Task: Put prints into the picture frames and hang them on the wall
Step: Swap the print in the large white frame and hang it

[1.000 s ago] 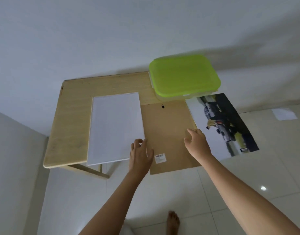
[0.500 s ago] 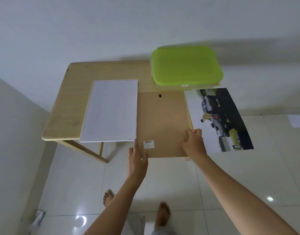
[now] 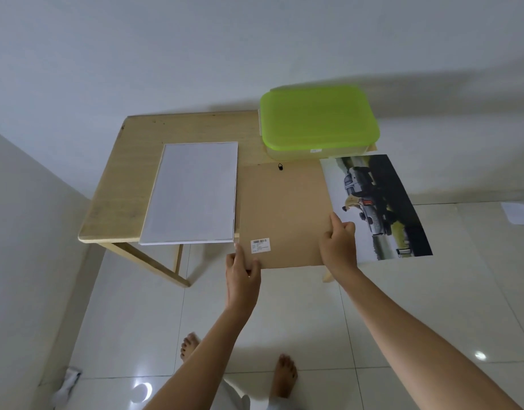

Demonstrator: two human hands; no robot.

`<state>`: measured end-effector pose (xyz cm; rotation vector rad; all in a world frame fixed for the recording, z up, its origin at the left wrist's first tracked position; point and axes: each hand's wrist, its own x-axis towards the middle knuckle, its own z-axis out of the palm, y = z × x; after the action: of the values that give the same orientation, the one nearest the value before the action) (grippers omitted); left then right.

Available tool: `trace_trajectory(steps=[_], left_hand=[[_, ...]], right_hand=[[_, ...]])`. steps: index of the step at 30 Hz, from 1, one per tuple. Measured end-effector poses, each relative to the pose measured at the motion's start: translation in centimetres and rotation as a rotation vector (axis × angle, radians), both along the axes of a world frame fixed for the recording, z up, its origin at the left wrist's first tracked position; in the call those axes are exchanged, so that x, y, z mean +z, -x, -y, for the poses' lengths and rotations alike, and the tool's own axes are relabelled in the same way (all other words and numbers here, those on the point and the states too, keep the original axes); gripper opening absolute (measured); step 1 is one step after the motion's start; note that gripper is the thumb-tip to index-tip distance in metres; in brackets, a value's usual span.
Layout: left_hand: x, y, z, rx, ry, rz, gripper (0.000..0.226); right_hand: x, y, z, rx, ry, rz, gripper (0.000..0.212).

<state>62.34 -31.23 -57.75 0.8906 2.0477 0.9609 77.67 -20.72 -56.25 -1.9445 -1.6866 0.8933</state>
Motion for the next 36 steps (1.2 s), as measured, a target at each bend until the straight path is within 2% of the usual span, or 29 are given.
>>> trace_trajectory(steps=[10, 18, 22, 28, 32, 36], left_hand=[[2.2, -0.1, 0.5, 0.004, -0.184, 0.063, 0.056], [4.3, 7.8, -2.1, 0.043, -0.251, 0.221, 0.059], [4.4, 14.2, -2.0, 0.026, -0.213, 0.2, 0.06], [3.4, 23.3, -1.2, 0.064, -0.084, 0.172, 0.063], [1.9, 27.0, -1.9, 0.001, 0.01, 0.136, 0.075], [0.8, 28.4, -3.2, -0.094, 0.065, 0.096, 0.069]], right_hand=[[2.0, -1.0, 1.9, -0.097, -0.226, -0.082, 0.05], [4.5, 5.4, 0.3, -0.033, -0.271, -0.189, 0.05], [4.5, 11.4, -0.3, 0.06, -0.254, -0.163, 0.05], [2.1, 20.5, -0.6, 0.119, -0.123, -0.088, 0.05], [0.2, 23.7, -0.7, 0.08, -0.059, -0.019, 0.05], [-1.3, 24.5, -0.7, 0.054, -0.037, 0.016, 0.049]])
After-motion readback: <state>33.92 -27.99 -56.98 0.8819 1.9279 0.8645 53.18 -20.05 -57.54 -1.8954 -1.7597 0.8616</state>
